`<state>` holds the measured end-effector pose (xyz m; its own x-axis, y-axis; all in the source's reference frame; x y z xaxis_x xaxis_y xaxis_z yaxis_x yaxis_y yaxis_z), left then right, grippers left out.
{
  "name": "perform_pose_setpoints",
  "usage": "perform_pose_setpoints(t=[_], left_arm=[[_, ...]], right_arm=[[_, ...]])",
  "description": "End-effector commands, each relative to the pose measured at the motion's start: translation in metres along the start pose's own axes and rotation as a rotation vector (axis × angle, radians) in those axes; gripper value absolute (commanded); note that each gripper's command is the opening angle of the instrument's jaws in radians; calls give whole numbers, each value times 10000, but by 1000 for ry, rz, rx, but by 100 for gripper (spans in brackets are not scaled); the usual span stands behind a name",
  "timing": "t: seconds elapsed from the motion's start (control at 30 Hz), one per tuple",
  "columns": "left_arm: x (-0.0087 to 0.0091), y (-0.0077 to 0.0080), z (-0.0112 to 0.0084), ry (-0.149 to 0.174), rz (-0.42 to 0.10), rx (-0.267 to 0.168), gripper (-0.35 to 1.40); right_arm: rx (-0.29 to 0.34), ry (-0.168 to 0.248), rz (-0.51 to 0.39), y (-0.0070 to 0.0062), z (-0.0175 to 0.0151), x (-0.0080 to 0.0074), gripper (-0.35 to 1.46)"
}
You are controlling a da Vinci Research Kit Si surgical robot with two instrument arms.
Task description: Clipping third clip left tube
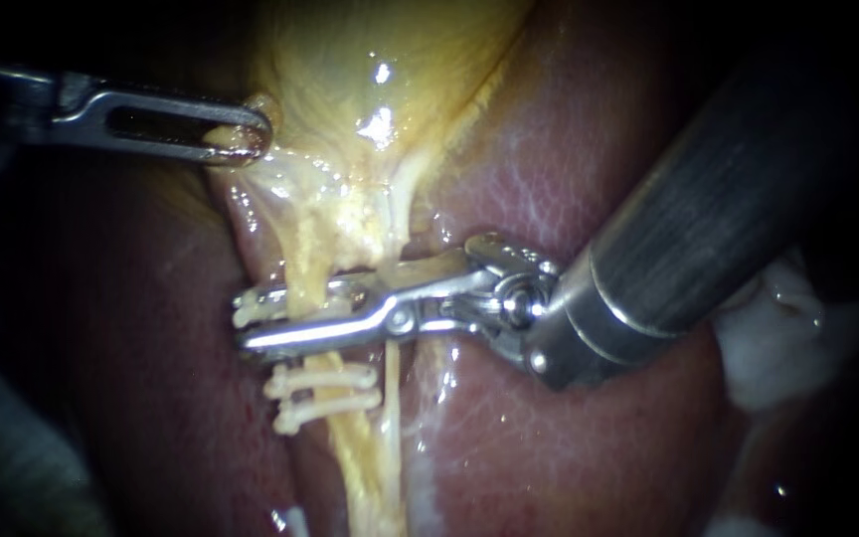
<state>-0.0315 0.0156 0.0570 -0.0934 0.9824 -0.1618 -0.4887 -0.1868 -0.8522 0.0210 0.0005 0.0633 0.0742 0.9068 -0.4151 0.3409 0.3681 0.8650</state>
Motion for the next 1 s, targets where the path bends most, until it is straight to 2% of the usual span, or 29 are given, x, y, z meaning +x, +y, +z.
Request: perform_pose_setpoints(t=[0.03, 0.23, 0.57, 1.0], left_arm=[[0, 0, 0, 0, 0, 0, -35], [0, 0, 0, 0, 0, 0, -35], [0, 0, 0, 0, 0, 0, -35], [0, 0, 0, 0, 0, 0, -35]], right_arm=[[-3, 3, -4, 0, 0, 0, 5], [-13, 16, -30, 2, -3, 0, -34], [-40, 36, -48, 13, -11, 4, -35], [-44, 39, -53, 14, -11, 5, -35]])
